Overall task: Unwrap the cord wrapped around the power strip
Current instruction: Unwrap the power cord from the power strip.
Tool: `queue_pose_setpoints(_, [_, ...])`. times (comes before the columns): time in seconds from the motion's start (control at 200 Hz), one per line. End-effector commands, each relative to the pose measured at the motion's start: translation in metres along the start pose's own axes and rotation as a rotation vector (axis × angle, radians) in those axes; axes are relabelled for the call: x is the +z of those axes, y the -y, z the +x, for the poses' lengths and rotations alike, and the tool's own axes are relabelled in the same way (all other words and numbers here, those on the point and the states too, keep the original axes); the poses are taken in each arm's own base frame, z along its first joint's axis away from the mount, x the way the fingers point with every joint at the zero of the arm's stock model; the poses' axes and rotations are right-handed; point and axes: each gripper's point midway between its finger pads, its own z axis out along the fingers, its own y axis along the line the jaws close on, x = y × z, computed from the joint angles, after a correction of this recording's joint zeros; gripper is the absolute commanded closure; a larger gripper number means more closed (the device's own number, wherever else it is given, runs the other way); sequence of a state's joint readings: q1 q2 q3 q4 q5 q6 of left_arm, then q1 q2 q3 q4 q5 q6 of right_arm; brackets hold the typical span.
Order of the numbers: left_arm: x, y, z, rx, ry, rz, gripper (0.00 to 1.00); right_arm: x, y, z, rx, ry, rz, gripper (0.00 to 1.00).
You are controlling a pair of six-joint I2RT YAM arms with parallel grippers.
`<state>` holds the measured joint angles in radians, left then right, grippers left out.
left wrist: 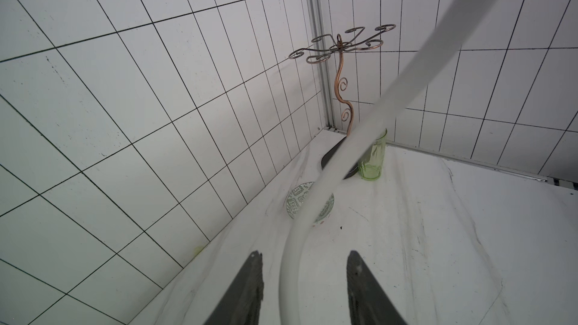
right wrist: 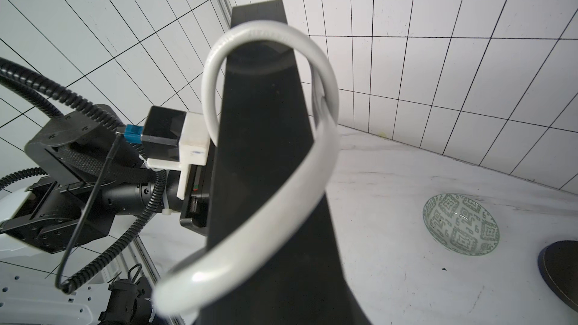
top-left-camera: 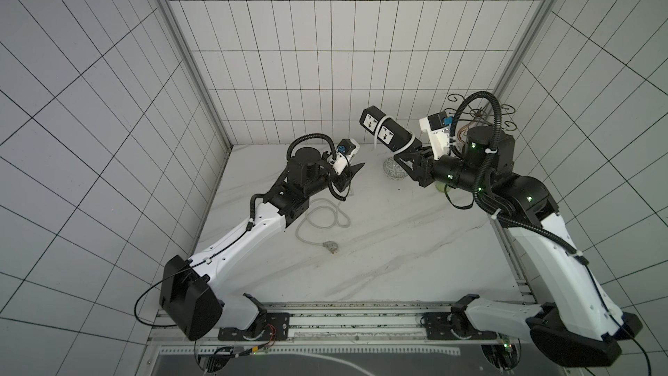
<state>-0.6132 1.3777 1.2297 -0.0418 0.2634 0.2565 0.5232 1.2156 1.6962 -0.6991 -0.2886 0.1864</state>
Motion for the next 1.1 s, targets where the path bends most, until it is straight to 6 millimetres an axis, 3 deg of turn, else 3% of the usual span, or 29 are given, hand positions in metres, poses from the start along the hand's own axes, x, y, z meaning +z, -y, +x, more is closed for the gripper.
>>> queue_pose_setpoints(0.0, [-0.006,0.000,-0.007,-0.047,0.029,0.004,0.56,-0.006,-0.001,-0.024,-0.033,0.089,-0.001,1.00])
queue_pose_setpoints(0.105, [-0.006,0.000,-0.007,-0.054,0.020,0.002,0.59,-0.002,-0.001,-0.021,-0.033,0.079,-0.003,1.00])
queue_pose_setpoints(0.29, [0.000,-0.006,0.010,-0.050,-0.031,0.001,0.81,-0.003,-0.004,-0.024,-0.025,0.083,-0.021,1.00])
queue_pose_setpoints(0.435, [-0.004,-0.006,0.005,-0.023,-0.025,0.005,0.99,-0.005,-0.004,-0.025,-0.018,0.090,-0.016,1.00])
queue_pose_setpoints(0.645, [-0.033,-0.009,-0.039,0.032,0.045,-0.027,1.00,0.001,0.020,-0.013,-0.008,0.070,0.099,1.00])
queue_pose_setpoints(0.82, [-0.056,-0.022,-0.076,0.087,0.096,-0.095,1.00,0.021,0.041,0.043,-0.024,-0.090,0.158,1.00])
queue_pose_setpoints(0.89, [-0.058,-0.030,-0.086,0.095,0.109,-0.110,1.00,0.026,0.035,0.066,-0.023,-0.150,0.099,1.00])
queue_pose_setpoints(0.945, [-0.054,-0.038,-0.086,0.095,0.105,-0.115,1.00,0.026,0.018,0.076,-0.012,-0.177,-0.001,1.00])
queue_pose_setpoints(1.094, [-0.037,-0.071,-0.062,0.050,0.053,-0.132,1.00,0.004,-0.020,0.073,0.015,-0.173,-0.192,1.00])
